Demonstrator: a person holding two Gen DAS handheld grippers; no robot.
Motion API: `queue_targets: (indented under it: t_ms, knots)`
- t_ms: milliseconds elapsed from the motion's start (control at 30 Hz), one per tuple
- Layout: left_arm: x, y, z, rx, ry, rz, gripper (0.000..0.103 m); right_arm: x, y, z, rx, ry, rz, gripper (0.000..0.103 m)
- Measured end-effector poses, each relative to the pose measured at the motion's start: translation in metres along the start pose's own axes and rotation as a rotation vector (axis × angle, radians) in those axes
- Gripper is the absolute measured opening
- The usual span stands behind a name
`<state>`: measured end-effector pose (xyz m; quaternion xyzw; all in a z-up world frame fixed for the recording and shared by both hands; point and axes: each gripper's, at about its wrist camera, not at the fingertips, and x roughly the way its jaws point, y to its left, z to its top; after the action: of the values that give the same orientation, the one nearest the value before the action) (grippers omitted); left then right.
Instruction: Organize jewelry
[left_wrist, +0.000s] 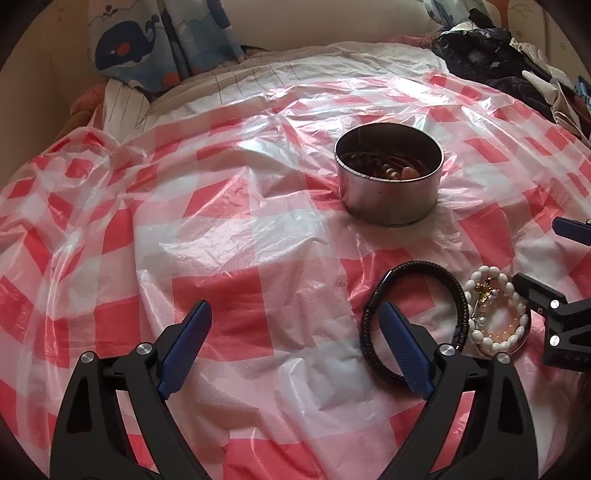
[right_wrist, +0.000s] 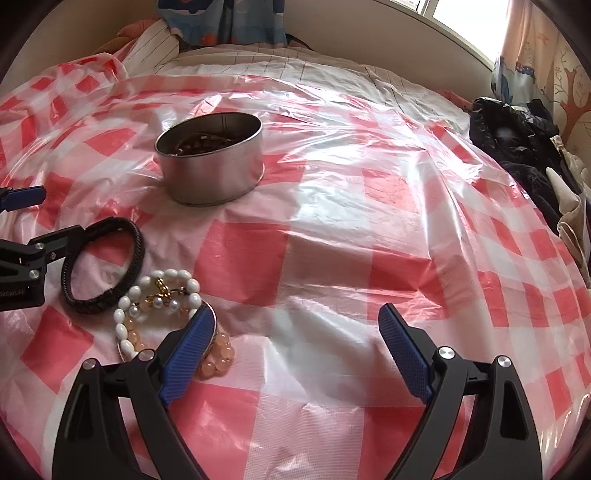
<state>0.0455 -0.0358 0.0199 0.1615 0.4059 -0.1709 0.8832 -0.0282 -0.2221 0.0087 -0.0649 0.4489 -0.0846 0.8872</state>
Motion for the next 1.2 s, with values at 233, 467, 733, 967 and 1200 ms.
queue_targets:
  t_ms: [233, 467, 733, 967, 1200]
  knots:
    - [-0.013, -0.034, -0.003, 0.160, -0.022, -0.062, 0.088, -0.013, -0.003, 0.003, 0.070, -0.032, 0.281, 0.086]
    - [-0.016, -0.031, -0.005, 0.134, -0.007, -0.093, 0.088, -0.006, -0.004, 0.001, 0.146, -0.004, 0.406, 0.050]
    - [-0.019, -0.028, -0.004, 0.124, -0.011, -0.097, 0.088, 0.016, 0.013, 0.012, 0.092, 0.020, 0.372, 0.014]
    - [-0.014, -0.025, -0.003, 0.110, 0.002, -0.112, 0.088, -0.001, -0.011, 0.012, 0.190, -0.027, 0.472, 0.008]
    - [-0.003, -0.028, 0.000, 0.113, -0.011, -0.111, 0.088, -0.007, -0.055, 0.010, 0.375, -0.086, 0.496, 0.008]
